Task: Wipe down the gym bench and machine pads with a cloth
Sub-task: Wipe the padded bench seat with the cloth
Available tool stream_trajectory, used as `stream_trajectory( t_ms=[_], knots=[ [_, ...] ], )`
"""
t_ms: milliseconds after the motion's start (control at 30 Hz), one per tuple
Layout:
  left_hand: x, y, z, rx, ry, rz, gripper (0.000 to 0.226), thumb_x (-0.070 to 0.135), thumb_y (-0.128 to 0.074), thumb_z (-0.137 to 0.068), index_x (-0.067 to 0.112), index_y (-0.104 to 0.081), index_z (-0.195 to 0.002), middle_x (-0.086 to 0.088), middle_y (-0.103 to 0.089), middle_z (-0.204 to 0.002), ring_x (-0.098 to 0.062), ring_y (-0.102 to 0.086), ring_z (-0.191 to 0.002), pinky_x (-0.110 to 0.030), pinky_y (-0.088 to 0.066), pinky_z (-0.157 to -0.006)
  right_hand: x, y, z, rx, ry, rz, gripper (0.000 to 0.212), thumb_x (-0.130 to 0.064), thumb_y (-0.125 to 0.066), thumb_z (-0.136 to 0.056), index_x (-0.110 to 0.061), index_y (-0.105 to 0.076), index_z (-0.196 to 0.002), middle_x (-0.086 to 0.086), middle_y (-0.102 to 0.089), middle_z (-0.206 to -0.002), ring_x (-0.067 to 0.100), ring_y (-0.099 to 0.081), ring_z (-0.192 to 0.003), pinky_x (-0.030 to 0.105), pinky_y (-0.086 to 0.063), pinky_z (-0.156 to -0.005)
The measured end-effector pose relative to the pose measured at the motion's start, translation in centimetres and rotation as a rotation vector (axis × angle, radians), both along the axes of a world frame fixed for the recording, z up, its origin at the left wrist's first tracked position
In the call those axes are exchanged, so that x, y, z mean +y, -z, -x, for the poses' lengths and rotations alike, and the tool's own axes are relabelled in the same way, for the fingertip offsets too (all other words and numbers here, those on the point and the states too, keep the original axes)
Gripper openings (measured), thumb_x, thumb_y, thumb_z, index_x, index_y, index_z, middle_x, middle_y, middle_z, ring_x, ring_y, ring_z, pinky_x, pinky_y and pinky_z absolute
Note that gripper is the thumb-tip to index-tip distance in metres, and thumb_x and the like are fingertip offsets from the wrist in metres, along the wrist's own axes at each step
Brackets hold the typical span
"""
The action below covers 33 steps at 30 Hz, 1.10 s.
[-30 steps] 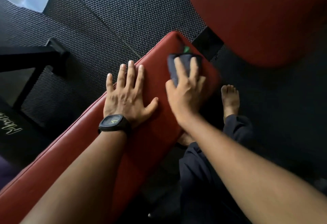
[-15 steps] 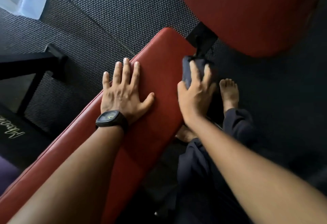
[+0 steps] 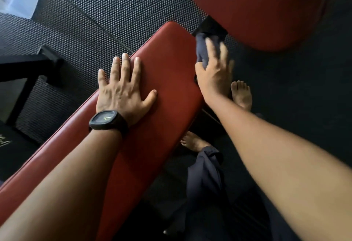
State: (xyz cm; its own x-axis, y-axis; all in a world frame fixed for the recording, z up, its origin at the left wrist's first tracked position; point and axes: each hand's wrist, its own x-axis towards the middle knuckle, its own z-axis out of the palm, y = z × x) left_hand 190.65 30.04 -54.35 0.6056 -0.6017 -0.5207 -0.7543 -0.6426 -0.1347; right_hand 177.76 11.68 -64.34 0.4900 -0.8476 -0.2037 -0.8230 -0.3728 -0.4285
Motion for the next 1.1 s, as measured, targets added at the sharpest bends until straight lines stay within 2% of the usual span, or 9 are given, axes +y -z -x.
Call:
stream_trajectory(
  t_ms=[100,300,433,500,600,700,900,1000,1100],
  knots=[
    [-0.1,0.0,0.0,0.001,-0.012,-0.011,0.097,0.077,-0.017,-0.086,0.018,-0.007,-0.162,-0.012,-0.006,-0.170,-0.031,-0.007,-0.156,-0.064,-0.014,-0.121,2.8,-2.0,-0.2,0.121,0.382,-0.173,0.061,-0.037,-0.060,-0.092,-0.036,-0.044,-0.151,0.006,-0.037,-0.159,0.037,-0.048,-0.127,0.043,-0.042,-0.098],
    [-0.1,0.1,0.1,0.002,-0.017,0.019,0.097,0.077,-0.020,-0.086,0.018,-0.009,-0.162,-0.012,-0.009,-0.170,-0.031,-0.010,-0.156,-0.061,-0.016,-0.121,5.4,-3.3,-1.0,-0.156,-0.159,-0.058,0.056,-0.029,-0.059,-0.079,-0.028,-0.066,-0.134,0.015,-0.050,-0.149,0.038,-0.056,-0.098,0.043,-0.049,-0.088],
    [0.0,0.2,0.0,-0.005,-0.014,0.023,0.097,0.076,-0.020,-0.086,0.017,-0.012,-0.162,-0.014,-0.012,-0.169,-0.032,-0.012,-0.156,-0.062,-0.017,-0.121,1.1,-1.0,-4.8,-0.165,-0.331,-0.032,0.058,-0.030,-0.064,-0.077,-0.031,-0.066,-0.134,0.014,-0.050,-0.150,0.036,-0.058,-0.098,0.043,-0.053,-0.084],
    [0.0,0.2,0.0,-0.009,-0.021,0.025,0.097,0.076,-0.020,-0.086,0.017,-0.013,-0.162,-0.014,-0.012,-0.169,-0.033,-0.013,-0.155,-0.062,-0.018,-0.120,-0.2,-0.3,-5.6,-0.093,-0.321,-0.022,0.061,-0.034,-0.061,-0.081,-0.034,-0.058,-0.142,0.011,-0.046,-0.153,0.036,-0.056,-0.106,0.044,-0.052,-0.085],
    [-0.2,0.0,0.1,-0.001,-0.023,0.014,0.097,0.075,-0.022,-0.086,0.016,-0.013,-0.162,-0.014,-0.013,-0.169,-0.033,-0.013,-0.155,-0.062,-0.019,-0.120,-1.2,0.3,-5.2,0.069,-0.070,-0.096,0.065,-0.041,-0.055,-0.089,-0.036,-0.041,-0.152,0.007,-0.040,-0.156,0.038,-0.051,-0.118,0.047,-0.050,-0.089],
    [-0.3,-0.1,0.0,0.006,-0.024,0.007,0.096,0.075,-0.024,-0.086,0.016,-0.014,-0.162,-0.014,-0.014,-0.169,-0.033,-0.014,-0.155,-0.062,-0.020,-0.120,0.0,-0.5,-4.0,0.155,0.084,-0.091,0.064,-0.039,-0.056,-0.088,-0.032,-0.043,-0.151,0.010,-0.042,-0.152,0.040,-0.052,-0.115,0.050,-0.049,-0.090],
    [-0.3,0.1,0.0,0.016,-0.029,0.015,0.096,0.073,-0.025,-0.086,0.016,-0.015,-0.162,-0.015,-0.014,-0.169,-0.034,-0.015,-0.155,-0.061,-0.021,-0.120,2.8,-2.1,-8.1,-0.225,-0.373,-0.056,0.057,-0.036,-0.053,-0.076,-0.028,-0.068,-0.131,0.012,-0.052,-0.147,0.037,-0.057,-0.098,0.044,-0.052,-0.083],
    [-0.2,0.3,0.0,0.016,-0.027,0.010,0.095,0.073,-0.027,-0.087,0.016,-0.016,-0.162,-0.015,-0.014,-0.169,-0.034,-0.016,-0.155,-0.060,-0.022,-0.119,-0.2,-1.0,-11.1,-0.095,-0.494,0.001,0.058,-0.041,-0.060,-0.080,-0.036,-0.060,-0.138,0.004,-0.044,-0.156,0.033,-0.055,-0.111,0.045,-0.054,-0.081],
    [-0.2,0.2,-0.1,0.013,-0.022,0.011,0.096,0.072,-0.029,-0.087,0.015,-0.017,-0.162,-0.016,-0.016,-0.168,-0.035,-0.018,-0.154,-0.061,-0.023,-0.119,-3.0,1.3,-10.7,0.042,-0.299,-0.040,0.060,-0.045,-0.055,-0.085,-0.036,-0.052,-0.144,0.004,-0.043,-0.154,0.035,-0.051,-0.120,0.042,-0.047,-0.090]
  ],
)
